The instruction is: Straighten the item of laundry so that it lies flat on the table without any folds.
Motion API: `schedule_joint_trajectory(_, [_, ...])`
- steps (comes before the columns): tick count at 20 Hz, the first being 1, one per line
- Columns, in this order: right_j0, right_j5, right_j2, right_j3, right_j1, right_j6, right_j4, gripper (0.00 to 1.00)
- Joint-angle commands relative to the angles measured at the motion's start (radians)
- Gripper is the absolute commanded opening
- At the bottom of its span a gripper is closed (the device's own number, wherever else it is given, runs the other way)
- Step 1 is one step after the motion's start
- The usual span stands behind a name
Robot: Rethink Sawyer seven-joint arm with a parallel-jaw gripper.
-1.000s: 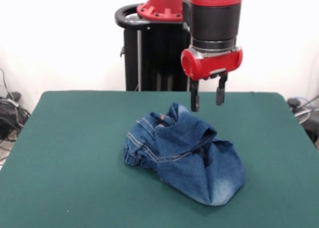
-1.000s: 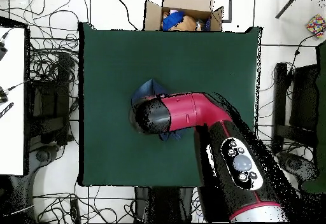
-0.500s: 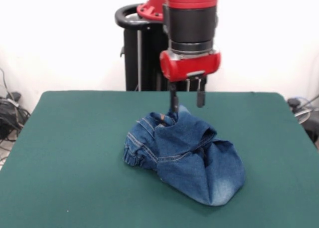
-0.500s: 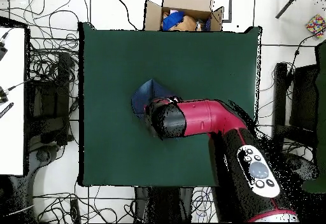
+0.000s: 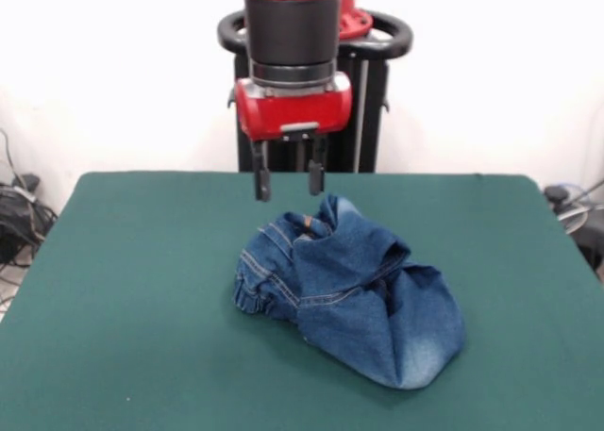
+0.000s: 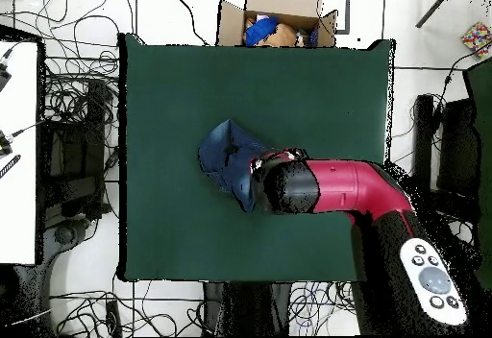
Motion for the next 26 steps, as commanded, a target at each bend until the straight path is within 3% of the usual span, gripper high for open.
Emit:
schedule_joint_trajectory(1, [-0.003,0.075,-0.012,0.044,0.011,0.052,0.013,1.00])
schedule_joint_trajectory(12, [0.006,0.057,-0.018,-0.005,0.065,0.057,-0.009,1.00])
schedule_joint_trajectory(18, [0.010,-0.024,-0.038,-0.033,0.165,0.070,-0.051,1.00])
schedule_joint_trajectory(26, [-0.003,-0.043,-0.038,-0.077,0.218,0.048,-0.065,1.00])
